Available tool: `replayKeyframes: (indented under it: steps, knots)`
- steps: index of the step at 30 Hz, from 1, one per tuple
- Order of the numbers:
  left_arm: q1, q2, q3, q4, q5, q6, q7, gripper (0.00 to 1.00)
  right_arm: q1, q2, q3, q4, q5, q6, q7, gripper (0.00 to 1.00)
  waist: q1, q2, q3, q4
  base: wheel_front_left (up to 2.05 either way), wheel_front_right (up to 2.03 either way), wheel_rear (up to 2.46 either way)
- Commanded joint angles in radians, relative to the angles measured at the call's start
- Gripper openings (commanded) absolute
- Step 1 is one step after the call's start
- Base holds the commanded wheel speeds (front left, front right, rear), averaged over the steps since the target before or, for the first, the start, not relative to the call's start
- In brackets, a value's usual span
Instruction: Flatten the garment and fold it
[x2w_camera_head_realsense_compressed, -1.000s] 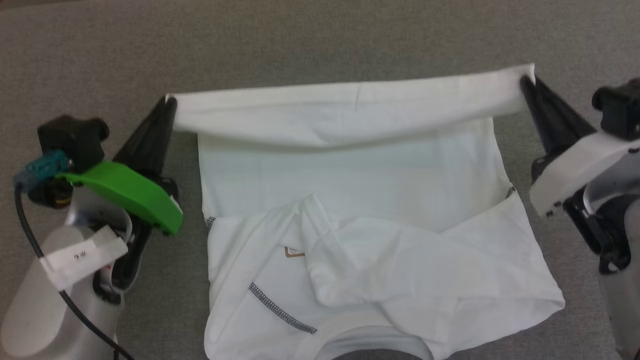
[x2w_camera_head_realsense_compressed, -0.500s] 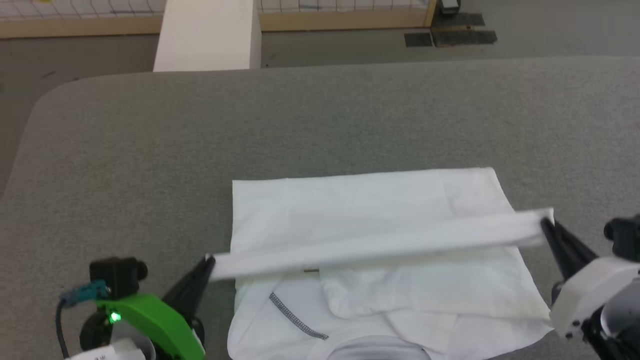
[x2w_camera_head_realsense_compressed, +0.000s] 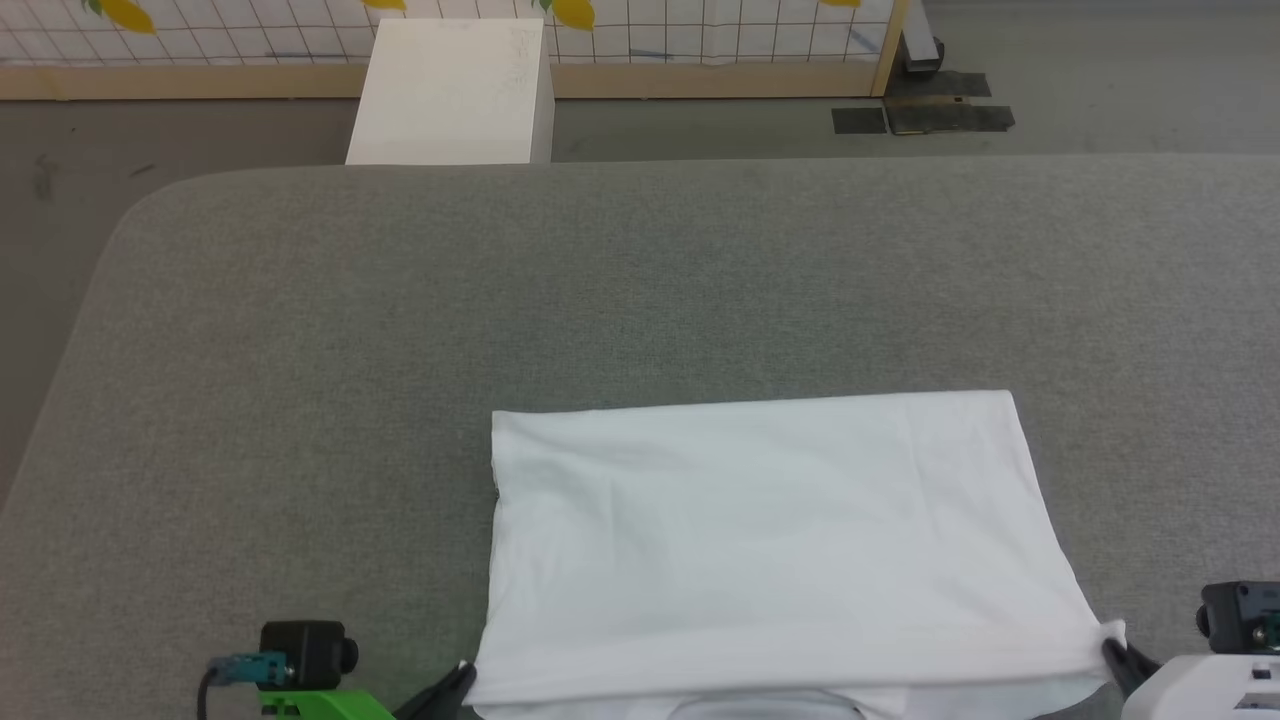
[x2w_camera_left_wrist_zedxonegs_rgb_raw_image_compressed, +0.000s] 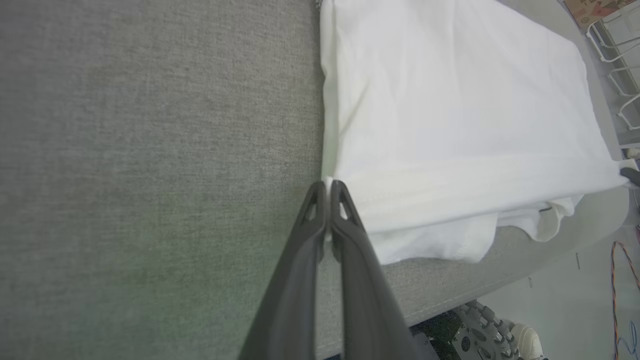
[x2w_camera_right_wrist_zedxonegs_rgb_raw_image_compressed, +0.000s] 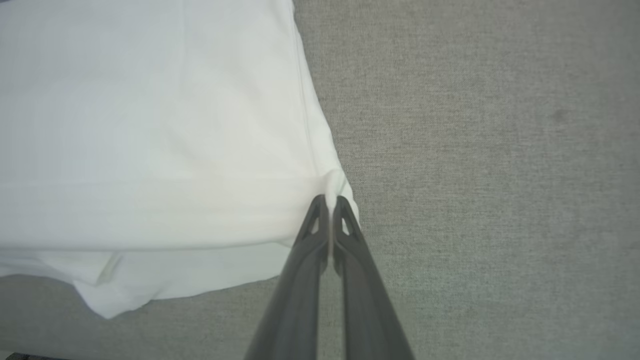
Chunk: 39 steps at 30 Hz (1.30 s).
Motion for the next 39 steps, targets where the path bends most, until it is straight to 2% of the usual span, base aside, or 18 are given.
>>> replayKeyframes:
  steps: [1,8,9,10,11,12,18,25,29,34,39]
  knots:
    - [0.016,-0.002,-0.002,0.013,-0.007,0.004,0.007,0.0,0.014,0.008,-0.012,0.016,-0.013,-0.002,0.01,0.0,0.0001,0.0,-0.001,-0.002,0.0,0.0,0.0]
    - [0.028,-0.011,-0.026,0.083,-0.006,0.015,0.026,0.0,0.021,0.038,-0.013,0.095,-0.036,-0.002,0.019,0.0,0.0001,0.0,-0.005,-0.01,0.0,0.0,0.0]
    - [0.03,-0.012,-0.028,0.093,-0.005,0.018,0.027,0.0,0.019,0.041,-0.012,0.104,-0.036,-0.002,0.015,0.13,0.0001,0.0,-0.006,-0.01,0.0,0.0,0.0]
    - [0.03,-0.013,-0.029,0.104,-0.004,0.022,0.028,0.0,0.017,0.044,-0.01,0.114,-0.035,-0.002,0.01,0.46,0.0001,0.0,-0.009,-0.01,0.0,0.0,0.0]
    - [0.03,-0.015,-0.029,0.111,-0.003,0.025,0.026,0.61,0.015,0.046,-0.008,0.12,-0.03,-0.002,0.007,1.0,0.0001,0.0,-0.012,-0.01,0.0,0.0,0.0]
    - [0.03,-0.017,-0.027,0.116,-0.003,0.026,0.021,1.0,0.014,0.048,-0.008,0.122,-0.026,-0.002,0.003,1.0,0.0001,0.0,-0.015,-0.01,0.0,0.0,0.0]
    - [0.007,-0.029,0.005,0.105,0.016,0.013,-0.076,1.0,0.006,0.054,-0.02,0.089,-0.003,-0.002,-0.061,1.0,0.0001,0.0,-0.037,-0.005,0.0,0.0,0.0]
    - [-0.092,-0.073,0.057,0.141,0.137,0.01,-0.356,1.0,-0.051,0.057,-0.056,0.053,0.1,-0.002,-0.18,1.0,0.0001,0.0,-0.049,0.006,0.0,0.0,0.0]
    - [-0.167,-0.106,0.065,0.189,0.209,0.039,-0.472,1.0,-0.077,0.058,-0.063,0.089,0.117,-0.002,-0.218,1.0,0.0001,0.0,-0.049,0.012,0.0,0.0,0.0]
    - [-0.261,-0.154,0.095,0.248,0.295,0.063,-0.538,1.0,-0.134,0.058,-0.063,0.176,0.203,-0.002,-0.218,1.0,0.0001,0.0,-0.044,0.015,0.0,0.0,0.0]
    - [-0.305,-0.216,0.174,0.238,0.405,0.047,-0.544,1.0,-0.201,0.058,-0.069,0.301,0.309,-0.002,-0.165,1.0,0.0001,0.0,-0.037,0.015,0.0,0.0,0.0]
